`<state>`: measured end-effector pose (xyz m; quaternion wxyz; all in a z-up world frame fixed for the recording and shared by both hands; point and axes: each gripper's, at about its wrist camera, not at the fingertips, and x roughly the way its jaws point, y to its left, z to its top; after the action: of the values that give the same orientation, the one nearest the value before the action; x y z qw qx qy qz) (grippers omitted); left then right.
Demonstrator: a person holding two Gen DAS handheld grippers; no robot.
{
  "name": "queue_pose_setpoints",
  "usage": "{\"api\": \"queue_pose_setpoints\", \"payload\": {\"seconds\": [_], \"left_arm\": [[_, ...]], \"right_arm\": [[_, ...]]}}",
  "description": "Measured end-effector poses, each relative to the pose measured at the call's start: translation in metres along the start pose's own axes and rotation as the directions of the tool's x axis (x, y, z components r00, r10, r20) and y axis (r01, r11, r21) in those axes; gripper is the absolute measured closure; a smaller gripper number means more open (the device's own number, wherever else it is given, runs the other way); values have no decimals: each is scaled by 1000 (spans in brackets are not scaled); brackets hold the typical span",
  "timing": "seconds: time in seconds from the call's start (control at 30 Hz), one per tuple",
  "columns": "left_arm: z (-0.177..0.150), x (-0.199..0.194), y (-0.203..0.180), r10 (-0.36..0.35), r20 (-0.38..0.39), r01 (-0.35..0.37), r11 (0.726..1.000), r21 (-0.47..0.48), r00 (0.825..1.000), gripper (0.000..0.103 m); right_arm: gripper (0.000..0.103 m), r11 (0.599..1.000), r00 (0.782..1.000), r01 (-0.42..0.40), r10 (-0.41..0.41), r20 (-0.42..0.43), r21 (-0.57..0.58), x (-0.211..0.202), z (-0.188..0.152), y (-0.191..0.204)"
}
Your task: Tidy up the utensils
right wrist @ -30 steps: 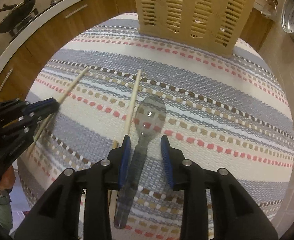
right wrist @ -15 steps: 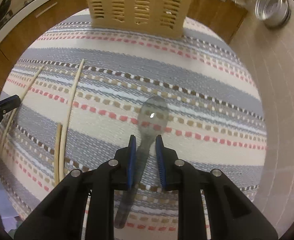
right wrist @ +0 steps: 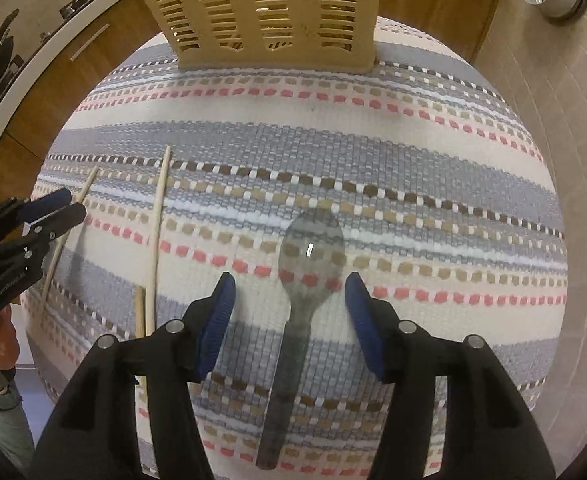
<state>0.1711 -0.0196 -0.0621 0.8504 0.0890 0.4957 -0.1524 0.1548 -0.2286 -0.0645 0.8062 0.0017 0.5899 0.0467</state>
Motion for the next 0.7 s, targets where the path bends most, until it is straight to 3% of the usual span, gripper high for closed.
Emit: {"api": "queue_pose_setpoints", "payload": {"seconds": [0.07, 0.17, 0.43, 0.53, 0.63, 0.7], "left_arm": [[1, 2, -5, 68, 4, -68, 997, 25, 998, 88], [2, 4, -13, 108, 10, -108, 993, 52, 994, 99], [-1, 2, -13, 115, 36, -117, 991, 58, 993, 99], [-4, 0, -3, 71, 45, -71, 997, 6, 996, 99], [-7, -6, 8, -19, 77, 22, 999, -48, 997, 99], [-10, -16, 15, -86, 131, 96, 992, -76, 988, 99]], "right_arm": [[74, 999, 999, 40, -39, 5, -27, 0, 5, 3], [75, 998, 999, 46, -45, 15, -45, 1, 6, 6], [75, 998, 998, 43, -40, 50, -53, -1, 4, 5], [75, 999, 998, 17, -15, 66, -38, -8, -12, 3], [75, 999, 996, -25, 28, 90, -35, -18, -24, 3], [75, 998, 993, -40, 45, 113, -42, -28, -29, 4]]}}
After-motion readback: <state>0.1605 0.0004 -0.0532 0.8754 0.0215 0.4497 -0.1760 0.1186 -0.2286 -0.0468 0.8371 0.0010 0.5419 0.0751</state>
